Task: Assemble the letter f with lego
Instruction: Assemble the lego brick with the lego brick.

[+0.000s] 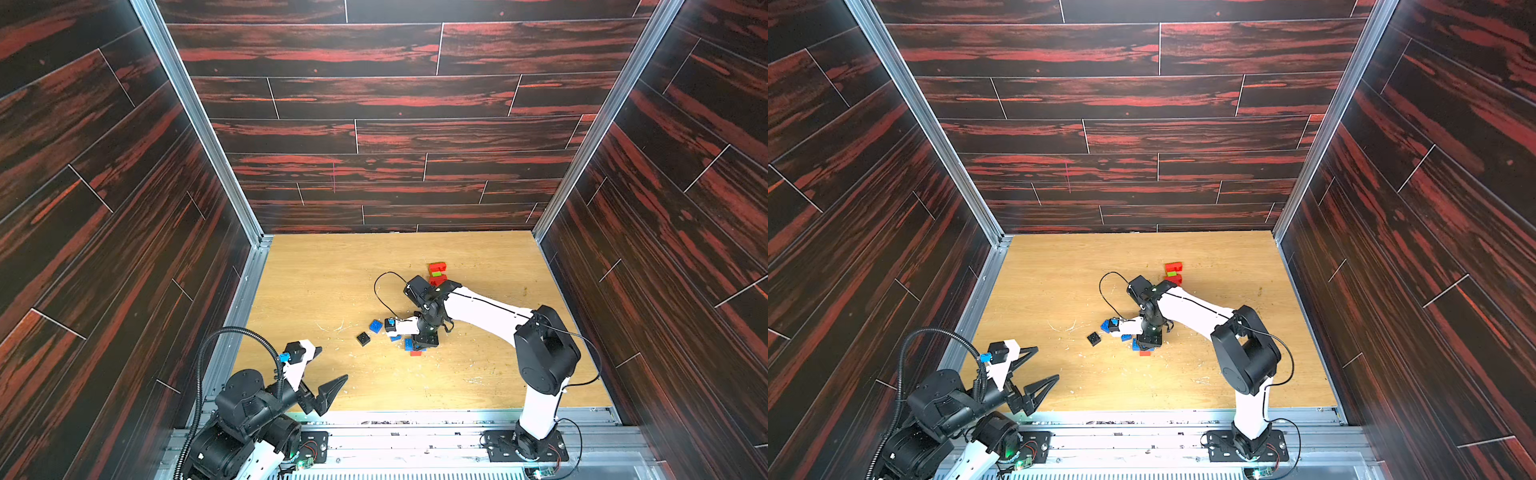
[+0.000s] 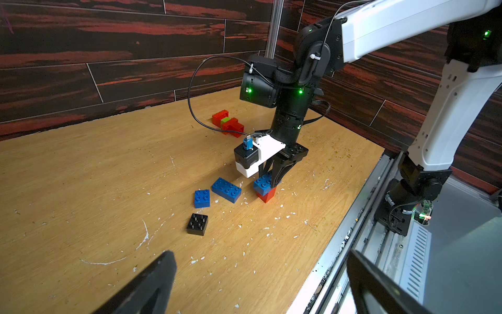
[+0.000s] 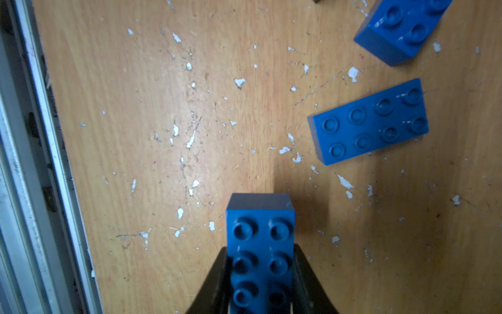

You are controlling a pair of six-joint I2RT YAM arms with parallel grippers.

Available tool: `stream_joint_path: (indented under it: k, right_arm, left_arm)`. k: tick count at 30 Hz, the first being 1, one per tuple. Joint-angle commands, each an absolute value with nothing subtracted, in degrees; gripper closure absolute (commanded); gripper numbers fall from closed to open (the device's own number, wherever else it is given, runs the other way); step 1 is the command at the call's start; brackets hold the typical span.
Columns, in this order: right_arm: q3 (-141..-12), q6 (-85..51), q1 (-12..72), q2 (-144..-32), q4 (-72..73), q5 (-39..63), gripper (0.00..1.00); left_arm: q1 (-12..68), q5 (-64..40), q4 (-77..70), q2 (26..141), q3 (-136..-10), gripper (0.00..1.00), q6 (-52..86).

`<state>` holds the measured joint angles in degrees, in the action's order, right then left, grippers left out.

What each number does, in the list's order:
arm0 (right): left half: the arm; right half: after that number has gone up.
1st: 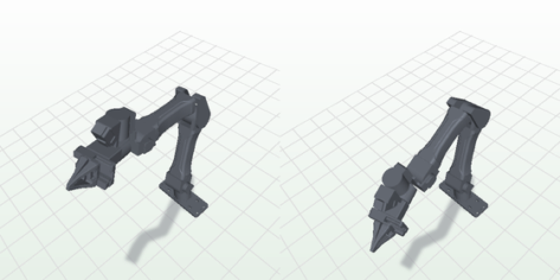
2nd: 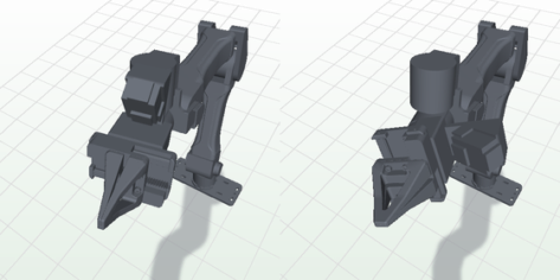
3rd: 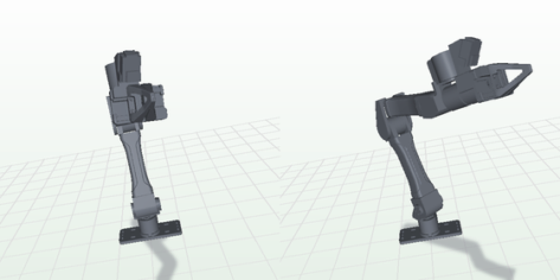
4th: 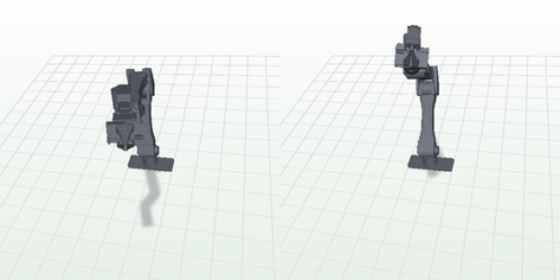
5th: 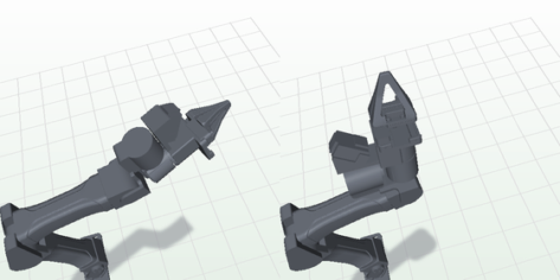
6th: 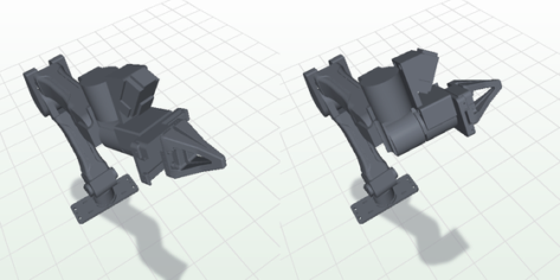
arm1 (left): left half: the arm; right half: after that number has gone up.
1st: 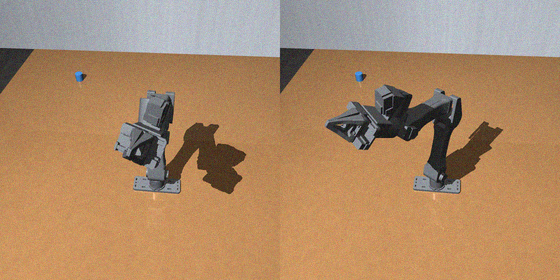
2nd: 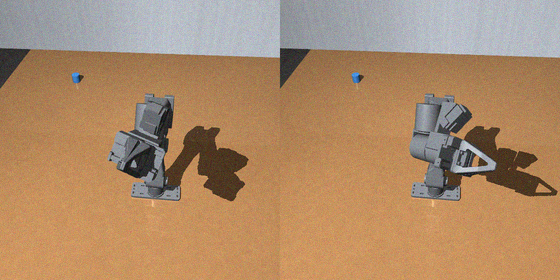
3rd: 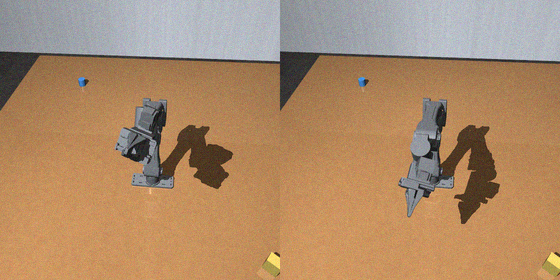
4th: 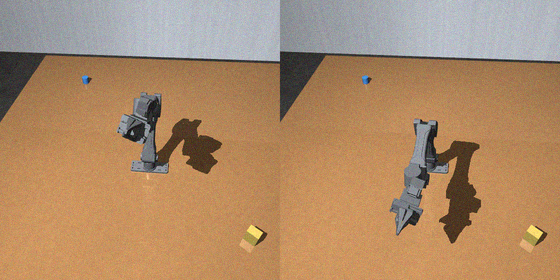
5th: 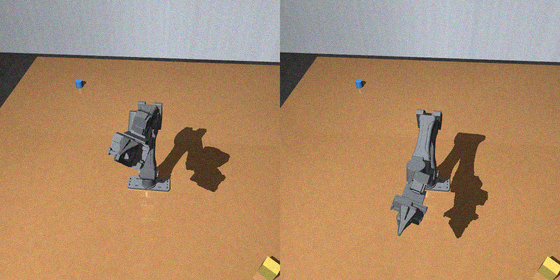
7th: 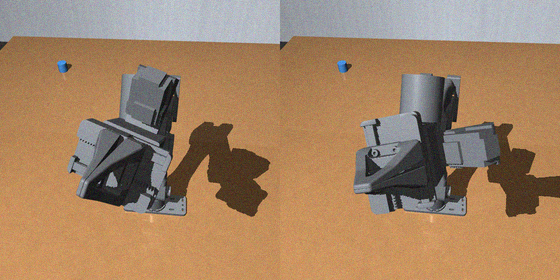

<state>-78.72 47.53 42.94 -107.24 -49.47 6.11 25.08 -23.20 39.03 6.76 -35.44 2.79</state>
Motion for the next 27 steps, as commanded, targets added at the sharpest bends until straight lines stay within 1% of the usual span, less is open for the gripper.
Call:
stream_joint_path:
  k: [1, 27]
  right_arm:
    - [-76.4, 46.7, 42.4, -107.7, -52.6, 5.4, 1.00]
    - [-73.9, 43.8, 42.3, -107.9, -51.6, 4.8, 1.00]
  left_arm:
    - [24.9, -24.1, 38.6, 7.3, -34.8, 0.00, 2.0]
    - [24.9, -24.3, 38.5, 7.5, -34.7, 0.00, 2.0]
